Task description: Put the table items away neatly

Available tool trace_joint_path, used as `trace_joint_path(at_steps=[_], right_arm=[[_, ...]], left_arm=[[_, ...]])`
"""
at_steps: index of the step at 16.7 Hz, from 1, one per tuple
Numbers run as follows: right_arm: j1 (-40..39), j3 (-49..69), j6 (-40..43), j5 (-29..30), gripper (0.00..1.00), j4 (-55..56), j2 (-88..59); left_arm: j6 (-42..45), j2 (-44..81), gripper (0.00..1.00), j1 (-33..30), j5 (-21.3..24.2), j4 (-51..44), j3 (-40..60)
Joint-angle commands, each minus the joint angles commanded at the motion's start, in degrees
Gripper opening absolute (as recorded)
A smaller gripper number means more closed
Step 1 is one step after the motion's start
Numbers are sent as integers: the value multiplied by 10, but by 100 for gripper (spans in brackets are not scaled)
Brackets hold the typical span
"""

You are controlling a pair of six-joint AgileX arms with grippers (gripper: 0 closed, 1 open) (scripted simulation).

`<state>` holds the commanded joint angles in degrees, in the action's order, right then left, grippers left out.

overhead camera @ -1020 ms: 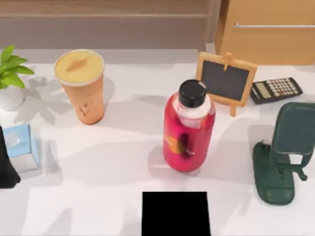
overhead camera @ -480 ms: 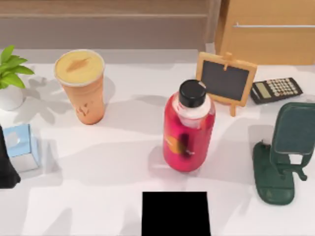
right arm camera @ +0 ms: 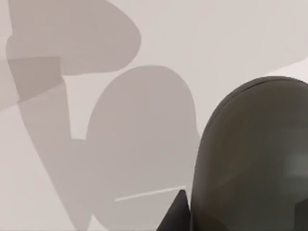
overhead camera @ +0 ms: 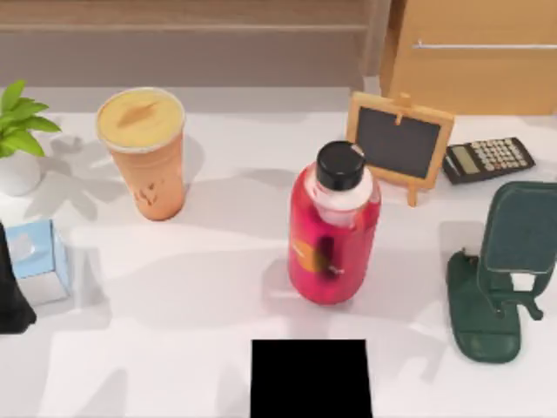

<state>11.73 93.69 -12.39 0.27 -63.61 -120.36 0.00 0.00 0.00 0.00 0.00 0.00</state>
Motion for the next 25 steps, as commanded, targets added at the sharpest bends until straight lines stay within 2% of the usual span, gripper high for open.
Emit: trace_joint_path(at_steps=[4, 9, 13, 16, 19, 25], right_arm=[[0, 54, 1, 0, 0, -71, 25], [-1, 55, 0, 0, 0, -72, 25], [-12, 34, 54, 3, 0, -106, 66], [-43, -1, 152, 8, 0, -158, 134], [-94, -46, 284, 10, 0, -215, 212], [-268, -130, 602, -7, 0, -282, 326]], left_arm=[[0, 0, 100, 0, 0, 0, 0], [0, 0, 100, 0, 0, 0, 0], [0, 0, 100, 0, 0, 0, 0], [0, 0, 100, 0, 0, 0, 0], [0, 0, 100, 0, 0, 0, 0], [0, 0, 100, 0, 0, 0, 0]])
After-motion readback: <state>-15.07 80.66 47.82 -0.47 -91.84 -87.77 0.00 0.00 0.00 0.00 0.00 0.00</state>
